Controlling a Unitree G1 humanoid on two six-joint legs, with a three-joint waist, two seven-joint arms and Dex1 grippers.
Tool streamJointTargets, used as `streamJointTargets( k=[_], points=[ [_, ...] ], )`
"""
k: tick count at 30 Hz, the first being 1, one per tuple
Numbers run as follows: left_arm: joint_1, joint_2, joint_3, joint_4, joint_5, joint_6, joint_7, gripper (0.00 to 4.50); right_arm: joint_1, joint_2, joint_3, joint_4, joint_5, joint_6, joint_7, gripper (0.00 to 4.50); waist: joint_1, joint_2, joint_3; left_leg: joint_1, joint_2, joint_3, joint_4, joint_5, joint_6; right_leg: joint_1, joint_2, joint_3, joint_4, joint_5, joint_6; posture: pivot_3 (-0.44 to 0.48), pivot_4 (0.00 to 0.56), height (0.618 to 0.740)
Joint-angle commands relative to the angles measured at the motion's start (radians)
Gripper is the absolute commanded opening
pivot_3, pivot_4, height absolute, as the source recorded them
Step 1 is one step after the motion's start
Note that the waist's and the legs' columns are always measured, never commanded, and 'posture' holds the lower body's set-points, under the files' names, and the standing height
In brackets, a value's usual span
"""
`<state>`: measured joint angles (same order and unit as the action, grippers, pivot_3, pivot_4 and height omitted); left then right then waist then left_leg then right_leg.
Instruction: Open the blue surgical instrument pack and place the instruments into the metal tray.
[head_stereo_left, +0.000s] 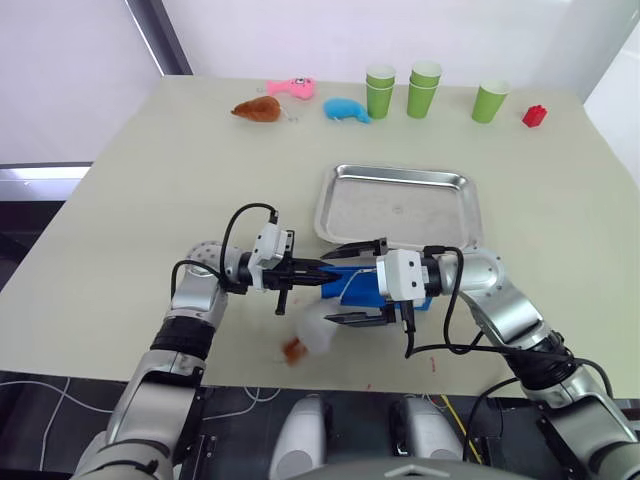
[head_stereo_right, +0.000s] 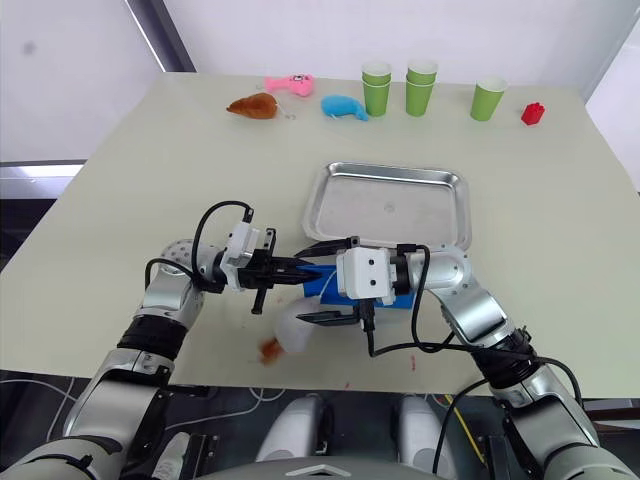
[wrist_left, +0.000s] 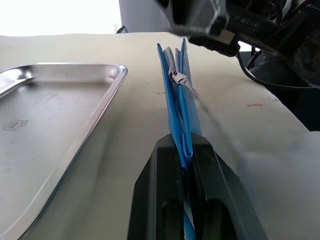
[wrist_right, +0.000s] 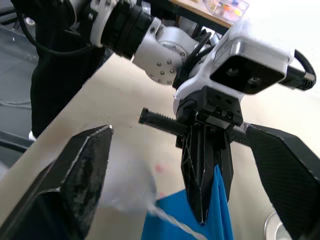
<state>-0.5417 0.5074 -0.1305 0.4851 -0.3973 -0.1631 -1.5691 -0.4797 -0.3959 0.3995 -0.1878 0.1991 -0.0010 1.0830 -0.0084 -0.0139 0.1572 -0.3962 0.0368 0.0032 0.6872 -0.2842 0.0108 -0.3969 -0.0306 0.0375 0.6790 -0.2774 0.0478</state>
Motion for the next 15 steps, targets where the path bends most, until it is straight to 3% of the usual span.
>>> streamJointTargets(
  k=[1,10,15],
  points=[
    [0.022,0.001,-0.042,0.025,0.051,-0.007,-0.045,0.00,0.027,-0.029,-0.088,-0.072,0.079,0.050,-0.015,4.48,0.001,0.000,0.000,0.000,0.000,0.000,0.000,0.000,0.000,0.000,0.000,0.000,0.000,0.000,0.000,0.000,0.150,0.740],
    [0.023,-0.009,-0.044,0.019,0.052,-0.009,-0.039,0.00,0.124,-0.147,-0.284,-0.119,0.321,0.255,0.020,4.48,0.004,0.000,0.000,0.000,0.000,0.000,0.000,0.000,0.000,0.001,0.000,0.000,0.000,0.000,0.000,0.000,0.150,0.740],
    [0.025,-0.010,-0.049,0.013,0.056,-0.015,-0.044,0.00,0.171,-0.215,-0.321,-0.048,0.335,0.272,0.075,4.48,0.005,0.000,0.000,0.000,0.000,0.000,0.000,0.000,0.000,0.001,0.000,0.000,-0.001,0.000,0.000,0.000,0.150,0.740]
  ],
)
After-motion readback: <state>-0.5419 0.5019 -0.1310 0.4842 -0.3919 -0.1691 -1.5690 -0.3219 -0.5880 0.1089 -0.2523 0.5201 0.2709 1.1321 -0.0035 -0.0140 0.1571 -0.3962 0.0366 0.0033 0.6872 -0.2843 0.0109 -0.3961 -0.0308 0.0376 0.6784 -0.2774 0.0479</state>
